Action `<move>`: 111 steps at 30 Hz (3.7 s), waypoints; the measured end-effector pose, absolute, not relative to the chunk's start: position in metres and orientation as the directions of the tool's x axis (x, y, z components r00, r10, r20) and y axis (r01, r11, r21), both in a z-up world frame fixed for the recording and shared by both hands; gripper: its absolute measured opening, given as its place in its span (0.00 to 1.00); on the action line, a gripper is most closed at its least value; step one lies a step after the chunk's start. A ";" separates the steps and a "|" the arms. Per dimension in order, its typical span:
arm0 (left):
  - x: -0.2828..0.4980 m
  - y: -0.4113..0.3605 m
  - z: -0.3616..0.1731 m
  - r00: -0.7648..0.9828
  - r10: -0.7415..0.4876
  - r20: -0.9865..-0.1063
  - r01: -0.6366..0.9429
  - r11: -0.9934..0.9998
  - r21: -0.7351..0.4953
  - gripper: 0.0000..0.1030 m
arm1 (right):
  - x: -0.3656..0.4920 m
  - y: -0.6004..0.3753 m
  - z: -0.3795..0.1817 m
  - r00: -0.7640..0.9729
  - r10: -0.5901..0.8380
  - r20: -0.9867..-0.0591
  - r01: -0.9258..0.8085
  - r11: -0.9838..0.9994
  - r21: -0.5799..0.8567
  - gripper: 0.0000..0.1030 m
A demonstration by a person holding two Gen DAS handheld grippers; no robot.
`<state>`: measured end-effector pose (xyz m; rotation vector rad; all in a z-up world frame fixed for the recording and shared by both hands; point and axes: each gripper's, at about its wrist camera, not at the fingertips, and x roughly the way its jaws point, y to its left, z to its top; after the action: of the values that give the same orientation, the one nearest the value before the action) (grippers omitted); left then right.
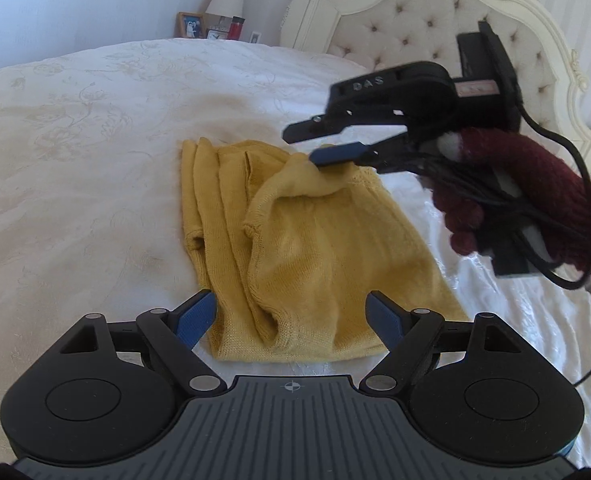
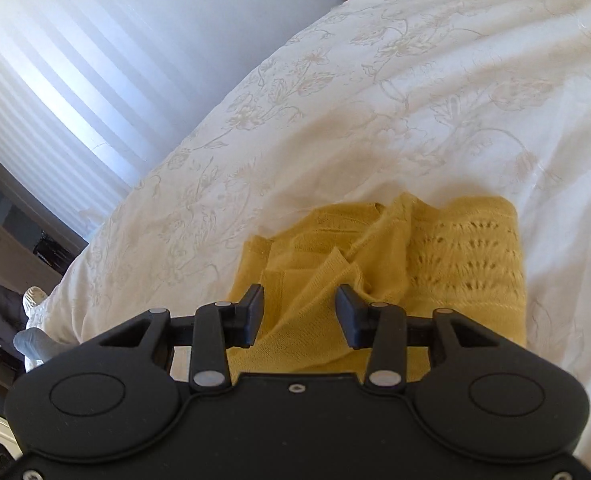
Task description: Fold small clothes
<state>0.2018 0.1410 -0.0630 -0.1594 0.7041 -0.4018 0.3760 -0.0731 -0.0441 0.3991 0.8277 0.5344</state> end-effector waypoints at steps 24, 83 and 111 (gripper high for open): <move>0.179 0.103 -0.061 0.699 -0.410 -0.586 0.397 0.904 -0.158 0.78 | 0.330 -0.100 -0.047 0.446 0.576 -0.685 -0.356 0.817 0.454 0.57; 0.207 0.138 -0.081 0.649 -0.501 -0.573 0.292 0.859 -0.420 0.14 | 0.371 0.026 -0.049 0.487 0.360 -0.796 -0.499 0.863 0.085 0.76; 0.188 0.184 -0.055 0.757 -0.266 -0.597 0.097 0.949 -0.300 0.38 | 0.339 -0.031 -0.043 0.639 0.379 -0.669 -0.424 0.900 0.105 0.56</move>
<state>0.1880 0.1843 -0.0547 -0.2582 0.6859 -0.2004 0.3386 -0.0310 -0.0434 -0.0633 0.7484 0.4585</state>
